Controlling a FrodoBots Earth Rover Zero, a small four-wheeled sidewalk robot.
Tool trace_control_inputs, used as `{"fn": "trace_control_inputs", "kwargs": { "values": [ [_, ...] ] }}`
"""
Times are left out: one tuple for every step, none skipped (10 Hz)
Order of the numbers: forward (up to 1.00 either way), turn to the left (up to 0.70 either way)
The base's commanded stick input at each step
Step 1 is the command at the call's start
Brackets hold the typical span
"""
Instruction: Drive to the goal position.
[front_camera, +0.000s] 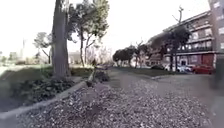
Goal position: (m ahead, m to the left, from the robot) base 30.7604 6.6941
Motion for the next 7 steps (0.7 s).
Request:
{"fn": "trace_control_inputs", "kwargs": {
  "values": [
    [0.7,0.0],
    [0.7,0.0],
    [0.7,0.0],
    [0.7,0.0],
    [0.7,-0.07],
    [0.7,-0.23],
    [0.7,-0.35]
  ]
}}
